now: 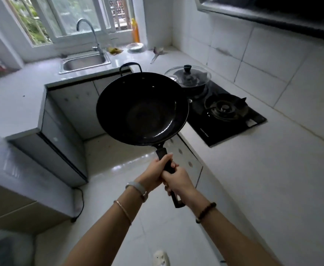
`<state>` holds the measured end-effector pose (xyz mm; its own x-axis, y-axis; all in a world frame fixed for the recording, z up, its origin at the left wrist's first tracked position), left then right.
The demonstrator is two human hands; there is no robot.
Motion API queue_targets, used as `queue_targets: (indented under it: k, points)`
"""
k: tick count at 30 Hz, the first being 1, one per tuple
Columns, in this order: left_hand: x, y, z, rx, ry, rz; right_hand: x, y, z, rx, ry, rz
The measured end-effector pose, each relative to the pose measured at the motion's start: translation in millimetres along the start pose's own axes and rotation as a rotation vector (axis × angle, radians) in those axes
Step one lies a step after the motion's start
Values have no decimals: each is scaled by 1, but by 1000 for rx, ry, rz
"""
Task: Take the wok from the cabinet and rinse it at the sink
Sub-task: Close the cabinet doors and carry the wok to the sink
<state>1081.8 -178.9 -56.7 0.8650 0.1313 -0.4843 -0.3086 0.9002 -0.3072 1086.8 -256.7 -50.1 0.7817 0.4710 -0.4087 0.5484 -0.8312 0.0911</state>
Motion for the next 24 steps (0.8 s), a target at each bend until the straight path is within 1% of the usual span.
queue_targets:
  k: [5,10,18,24]
  points:
    - [13,76,32,-122,-49,112,43,-67,-26,-9,10,-94]
    - [27,135,58,-220,-84,188,83,-118,-46,-39,5,-167]
    - [76,200,90,-298,-107,298,159,-163,-71,-108,-9,-291]
    - [133,236,136,-329,-122,391,243,-181,-104,-134,0,-362]
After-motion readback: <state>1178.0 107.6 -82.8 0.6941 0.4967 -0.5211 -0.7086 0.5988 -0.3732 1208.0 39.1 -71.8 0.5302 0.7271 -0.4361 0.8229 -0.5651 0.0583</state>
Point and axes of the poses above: each hand's wrist, its own x-axis towards the middle knuckle, its own y-axis out of the back of the hand, z = x × y, the point moved 7 cm from there along x, towards the middle knuckle, and after that the axes turned 1 degree about -z, right-handed, at the moved point
